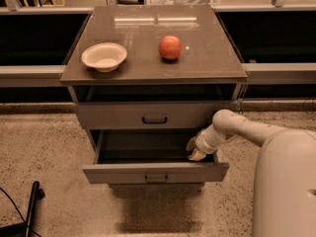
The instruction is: Open middle drawer
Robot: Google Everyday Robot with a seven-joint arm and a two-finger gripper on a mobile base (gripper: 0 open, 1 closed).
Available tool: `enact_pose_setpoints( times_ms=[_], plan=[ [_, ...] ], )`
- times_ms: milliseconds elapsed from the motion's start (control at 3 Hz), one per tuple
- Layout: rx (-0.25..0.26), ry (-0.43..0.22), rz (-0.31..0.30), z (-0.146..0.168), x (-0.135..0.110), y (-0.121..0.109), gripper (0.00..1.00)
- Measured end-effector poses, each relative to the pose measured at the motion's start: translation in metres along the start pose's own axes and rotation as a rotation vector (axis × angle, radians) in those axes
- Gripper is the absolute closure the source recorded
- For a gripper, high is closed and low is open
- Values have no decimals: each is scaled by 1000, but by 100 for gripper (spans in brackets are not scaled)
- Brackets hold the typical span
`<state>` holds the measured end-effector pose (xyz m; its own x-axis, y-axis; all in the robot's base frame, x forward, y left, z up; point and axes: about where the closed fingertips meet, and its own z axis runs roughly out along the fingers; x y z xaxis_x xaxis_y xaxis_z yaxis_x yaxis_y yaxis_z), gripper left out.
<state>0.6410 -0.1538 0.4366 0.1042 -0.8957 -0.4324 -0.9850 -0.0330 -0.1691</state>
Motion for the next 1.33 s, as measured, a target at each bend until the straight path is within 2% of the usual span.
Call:
enact_pose_setpoints(
  times_ms=[333, 667, 1000, 1333],
  plan=[
    [-14, 4, 7, 5, -5, 27, 60],
    [-32, 12, 3, 5, -8, 37, 62],
    [-96, 36, -3, 1, -13, 66, 62],
    [-190, 50, 6, -8, -19, 106, 62]
  ],
)
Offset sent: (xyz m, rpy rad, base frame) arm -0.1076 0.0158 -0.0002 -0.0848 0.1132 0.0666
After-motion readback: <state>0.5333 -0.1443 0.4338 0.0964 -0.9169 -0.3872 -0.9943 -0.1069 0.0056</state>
